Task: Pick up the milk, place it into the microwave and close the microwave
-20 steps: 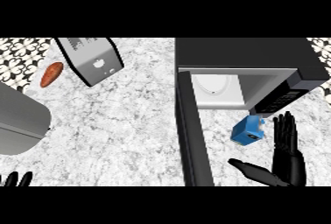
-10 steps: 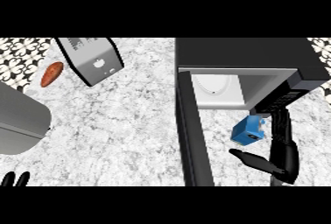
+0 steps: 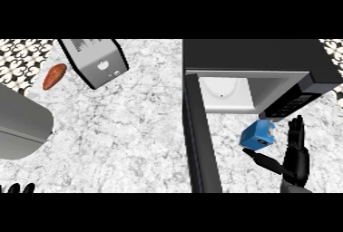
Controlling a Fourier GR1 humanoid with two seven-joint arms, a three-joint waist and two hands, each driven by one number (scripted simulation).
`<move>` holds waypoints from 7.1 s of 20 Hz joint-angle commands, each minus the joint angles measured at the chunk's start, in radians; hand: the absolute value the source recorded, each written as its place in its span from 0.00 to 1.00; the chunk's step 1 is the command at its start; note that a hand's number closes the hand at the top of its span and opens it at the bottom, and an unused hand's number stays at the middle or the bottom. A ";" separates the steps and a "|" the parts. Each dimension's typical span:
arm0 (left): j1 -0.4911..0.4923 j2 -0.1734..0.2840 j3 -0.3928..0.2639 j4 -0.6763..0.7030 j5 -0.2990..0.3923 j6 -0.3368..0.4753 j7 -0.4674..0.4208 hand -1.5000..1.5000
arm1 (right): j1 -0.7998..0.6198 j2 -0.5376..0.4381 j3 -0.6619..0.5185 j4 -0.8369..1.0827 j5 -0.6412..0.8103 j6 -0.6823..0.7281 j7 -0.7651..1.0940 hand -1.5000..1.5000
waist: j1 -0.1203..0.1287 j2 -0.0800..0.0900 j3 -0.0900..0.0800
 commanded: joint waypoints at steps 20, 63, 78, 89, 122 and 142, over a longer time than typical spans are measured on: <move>-0.072 -0.016 0.038 0.074 0.032 0.012 0.009 0.00 | -0.110 0.048 0.019 0.131 0.013 0.120 -0.246 1.00 | -0.010 -0.001 -0.001; -0.016 0.035 0.200 0.063 0.185 -0.119 0.010 0.00 | -0.523 -0.044 0.103 0.150 0.102 0.266 0.200 1.00 | 0.019 0.006 0.000; -0.084 0.041 0.153 0.078 0.173 -0.146 0.021 0.00 | -0.665 -0.101 0.086 0.291 0.190 0.117 0.143 1.00 | 0.079 0.024 0.000; -0.146 0.052 0.144 0.112 0.144 -0.149 0.028 0.00 | -0.618 -0.060 0.006 0.301 0.165 -0.107 0.096 1.00 | 0.133 0.045 0.000; -0.278 0.030 0.035 0.142 -0.023 -0.092 0.107 0.00 | -0.913 -0.104 -0.057 0.704 0.313 -0.152 0.202 0.00 | 0.140 0.064 0.007; -0.328 -0.041 -0.068 0.173 -0.124 -0.028 0.142 0.00 | -0.907 -0.141 -0.137 0.848 0.265 0.012 0.037 0.00 | 0.081 0.044 0.005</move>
